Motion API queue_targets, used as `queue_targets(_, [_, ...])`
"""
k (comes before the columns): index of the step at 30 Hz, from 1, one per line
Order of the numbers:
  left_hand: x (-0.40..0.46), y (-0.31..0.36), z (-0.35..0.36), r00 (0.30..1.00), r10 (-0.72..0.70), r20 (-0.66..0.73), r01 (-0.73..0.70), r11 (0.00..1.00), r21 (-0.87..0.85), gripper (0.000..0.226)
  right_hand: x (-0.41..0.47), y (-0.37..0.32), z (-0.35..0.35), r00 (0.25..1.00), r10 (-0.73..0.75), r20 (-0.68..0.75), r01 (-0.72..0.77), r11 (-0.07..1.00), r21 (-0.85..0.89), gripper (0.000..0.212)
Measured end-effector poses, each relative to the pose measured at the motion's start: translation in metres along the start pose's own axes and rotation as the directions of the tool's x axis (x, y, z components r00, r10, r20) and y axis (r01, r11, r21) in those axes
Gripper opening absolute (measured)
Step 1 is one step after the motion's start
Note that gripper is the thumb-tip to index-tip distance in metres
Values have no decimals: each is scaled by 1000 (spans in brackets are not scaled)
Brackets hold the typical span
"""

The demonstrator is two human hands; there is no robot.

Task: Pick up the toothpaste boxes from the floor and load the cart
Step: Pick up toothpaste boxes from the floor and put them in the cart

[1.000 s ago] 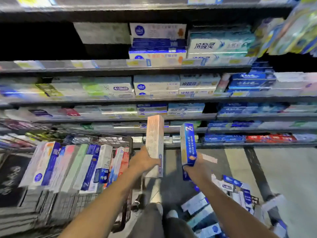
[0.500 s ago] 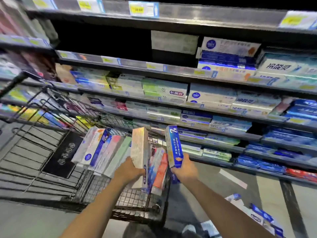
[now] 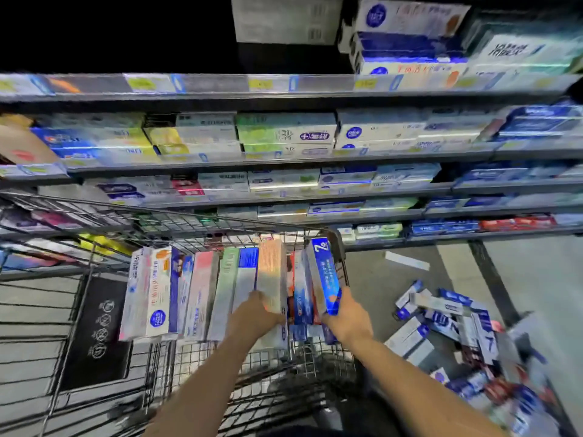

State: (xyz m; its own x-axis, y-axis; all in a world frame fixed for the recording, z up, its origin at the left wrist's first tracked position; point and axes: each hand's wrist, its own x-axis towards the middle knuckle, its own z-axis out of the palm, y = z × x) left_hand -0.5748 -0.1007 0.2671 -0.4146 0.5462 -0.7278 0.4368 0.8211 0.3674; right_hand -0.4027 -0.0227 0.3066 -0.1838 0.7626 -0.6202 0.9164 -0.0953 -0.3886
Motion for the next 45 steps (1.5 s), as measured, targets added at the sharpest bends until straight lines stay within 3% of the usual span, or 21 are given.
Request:
queue_targets(4, [24,8,18,997,27,73,-27,1000,-8,68,19,5,15,996,88,-4,-88,996,-24,51])
queue_targets(10, [58,21,47,994,-25,104,23,999,24,78,65,15,46,987,155,-38,-156,987,-29,50])
queue_targets(14, [67,23,61,998,-36,56,39,999,-37,75,83,21,67,990,116,-84,-118,993,-23,50])
queue_targets(18, [67,18,69,999,-23,22,23,1000,13,85,86,28,78,990,99,-104,-102,994,-29,60])
queue_targets(22, [62,16,60,999,51,-11,-50,998,47,77,78,28,75,992,46,-117,-40,998,52,67])
queue_targets(25, [55,13,39,996,81,-35,-79,996,42,74,67,18,63,978,-42,-205,43,999,2,63])
queue_targets(28, [45,12,10,980,174,-97,-155,971,180,77,54,11,39,959,-164,-230,153,986,-65,58])
queue_targets(32, [28,30,-23,942,308,-133,-233,887,399,81,34,20,-6,917,-327,-228,246,915,-320,50])
queue_targets(34, [20,49,-31,913,397,-98,-301,815,494,80,26,37,-25,914,-337,-226,235,893,-384,52])
queue_targets(38, [4,107,-19,843,537,-38,-399,671,624,74,11,97,-56,962,-202,-182,112,905,-411,68])
queue_targets(45, [-27,225,85,723,662,197,-543,367,755,83,-25,249,-100,963,97,-251,-173,936,-305,67])
